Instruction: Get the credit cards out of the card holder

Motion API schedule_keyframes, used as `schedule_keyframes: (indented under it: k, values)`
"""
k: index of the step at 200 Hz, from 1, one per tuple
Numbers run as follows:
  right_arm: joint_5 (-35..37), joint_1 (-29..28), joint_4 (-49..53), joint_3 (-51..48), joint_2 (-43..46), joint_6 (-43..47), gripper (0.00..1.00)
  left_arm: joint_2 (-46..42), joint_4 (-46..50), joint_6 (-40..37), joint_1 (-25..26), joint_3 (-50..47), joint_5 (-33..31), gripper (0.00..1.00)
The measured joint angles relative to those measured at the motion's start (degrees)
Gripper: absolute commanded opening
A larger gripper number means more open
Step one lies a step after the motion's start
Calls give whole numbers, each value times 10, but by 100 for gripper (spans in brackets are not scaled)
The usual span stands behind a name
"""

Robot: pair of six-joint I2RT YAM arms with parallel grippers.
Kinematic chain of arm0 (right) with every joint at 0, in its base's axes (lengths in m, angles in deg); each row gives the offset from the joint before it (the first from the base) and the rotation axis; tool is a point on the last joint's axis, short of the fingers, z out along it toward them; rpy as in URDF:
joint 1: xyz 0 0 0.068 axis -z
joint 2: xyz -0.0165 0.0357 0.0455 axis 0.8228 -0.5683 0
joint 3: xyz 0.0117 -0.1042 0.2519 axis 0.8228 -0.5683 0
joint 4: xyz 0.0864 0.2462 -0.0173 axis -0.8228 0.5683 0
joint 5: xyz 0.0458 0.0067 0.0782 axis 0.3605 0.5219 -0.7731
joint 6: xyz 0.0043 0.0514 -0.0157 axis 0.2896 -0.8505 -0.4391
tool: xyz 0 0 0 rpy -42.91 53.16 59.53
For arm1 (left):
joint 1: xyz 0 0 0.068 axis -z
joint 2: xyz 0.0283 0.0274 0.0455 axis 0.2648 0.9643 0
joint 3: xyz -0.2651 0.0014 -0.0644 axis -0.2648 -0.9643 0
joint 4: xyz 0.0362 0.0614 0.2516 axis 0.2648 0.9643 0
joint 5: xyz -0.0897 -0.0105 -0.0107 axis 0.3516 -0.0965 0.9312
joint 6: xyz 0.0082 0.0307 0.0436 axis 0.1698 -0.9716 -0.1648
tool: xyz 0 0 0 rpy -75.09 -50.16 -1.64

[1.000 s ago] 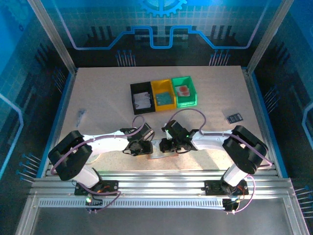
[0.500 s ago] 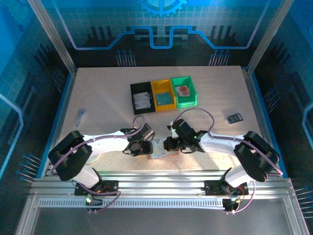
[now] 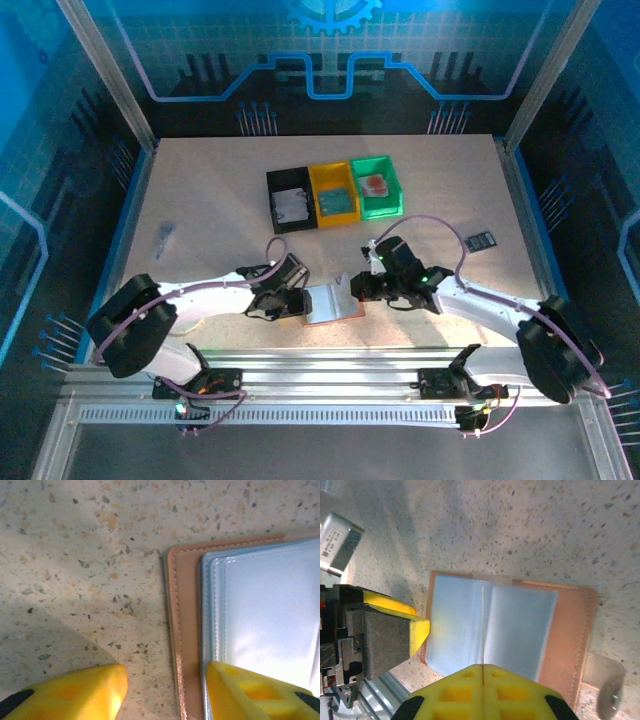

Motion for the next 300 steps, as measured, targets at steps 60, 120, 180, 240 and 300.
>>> schedule_keyframes:
  k: [60,120,180,240,300]
  values:
    - [-28,8,3,-5,43,-1,0,-105,-88,-13,-18,-75,44,57]
    - [-103,15,-67,-17,68,-54,0,-290,-234,-11,-18,-143,87,61]
    - [-160,17,-205,-48,67,-144,0,-317,-366,30,-18,-205,114,59]
    - [-164,8,-255,-48,68,-173,0,-308,-453,70,-18,-223,118,46]
    - [-164,-7,-289,-49,60,-183,0,-294,-531,106,-18,-231,121,19]
